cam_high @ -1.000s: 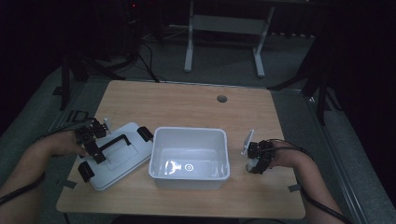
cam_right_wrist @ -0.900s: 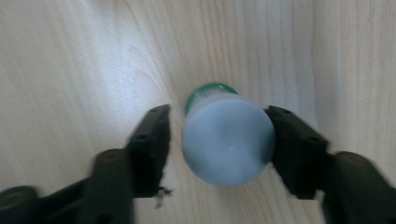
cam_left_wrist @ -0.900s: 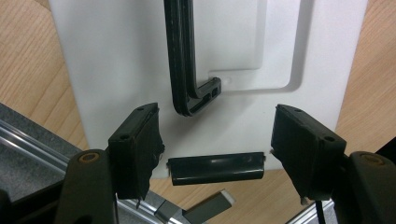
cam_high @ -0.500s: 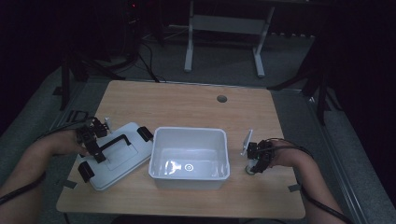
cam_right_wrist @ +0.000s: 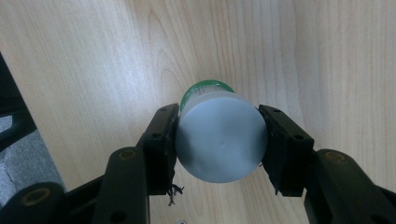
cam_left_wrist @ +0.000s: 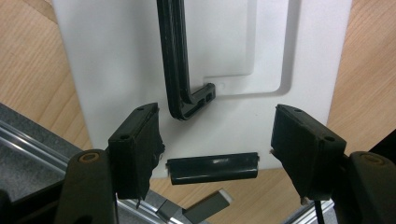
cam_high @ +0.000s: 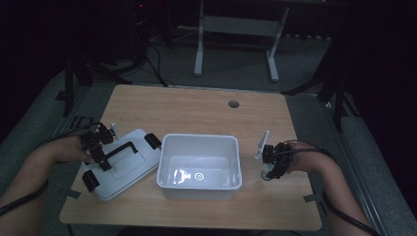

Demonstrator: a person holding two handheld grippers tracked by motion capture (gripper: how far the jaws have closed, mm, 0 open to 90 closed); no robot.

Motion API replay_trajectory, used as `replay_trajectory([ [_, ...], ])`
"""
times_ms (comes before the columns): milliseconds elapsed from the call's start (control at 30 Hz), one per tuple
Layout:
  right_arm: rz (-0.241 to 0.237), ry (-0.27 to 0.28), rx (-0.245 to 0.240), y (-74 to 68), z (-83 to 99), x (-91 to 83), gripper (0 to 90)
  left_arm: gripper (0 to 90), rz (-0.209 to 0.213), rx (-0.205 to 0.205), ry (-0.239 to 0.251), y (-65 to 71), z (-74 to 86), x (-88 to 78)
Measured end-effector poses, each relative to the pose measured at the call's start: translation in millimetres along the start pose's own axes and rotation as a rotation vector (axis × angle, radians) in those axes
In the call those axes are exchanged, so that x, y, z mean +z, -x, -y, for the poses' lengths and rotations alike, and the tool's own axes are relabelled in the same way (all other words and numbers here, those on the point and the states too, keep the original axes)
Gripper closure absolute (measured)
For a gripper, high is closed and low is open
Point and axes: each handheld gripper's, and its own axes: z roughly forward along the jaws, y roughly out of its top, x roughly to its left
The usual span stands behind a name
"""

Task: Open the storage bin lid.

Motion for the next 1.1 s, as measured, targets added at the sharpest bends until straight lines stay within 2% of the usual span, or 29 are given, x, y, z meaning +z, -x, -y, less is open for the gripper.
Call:
replay_trajectory([
  [100,0.005,-0.002,-0.009,-2.4,-3.7,-5.8,50.0,32.3,0.001,-0.004,-0.002,0.1,0.5,0.6],
  [167,0.006,-0.009,0.002,-4.2,-6.6,-10.5,50.0,32.3,0.0,0.0,-0.008,-0.1,0.9,1.3],
  [533,0.012,-0.012,-0.042,-10.5,-21.9,-34.9,50.0,32.3,0.0,0.001,-0.017,-0.1,1.1,3.0],
  [800,0.032,-0.011,-0.048,-12.3,-32.3,-52.8,50.0,32.3,-0.001,0.003,-0.012,0.6,2.7,-2.1],
  [1100,0.047,-0.01,-0.07,-15.9,-46.4,-67.5,50.0,32.3,0.004,0.0,-0.017,-0.5,4.0,0.2],
])
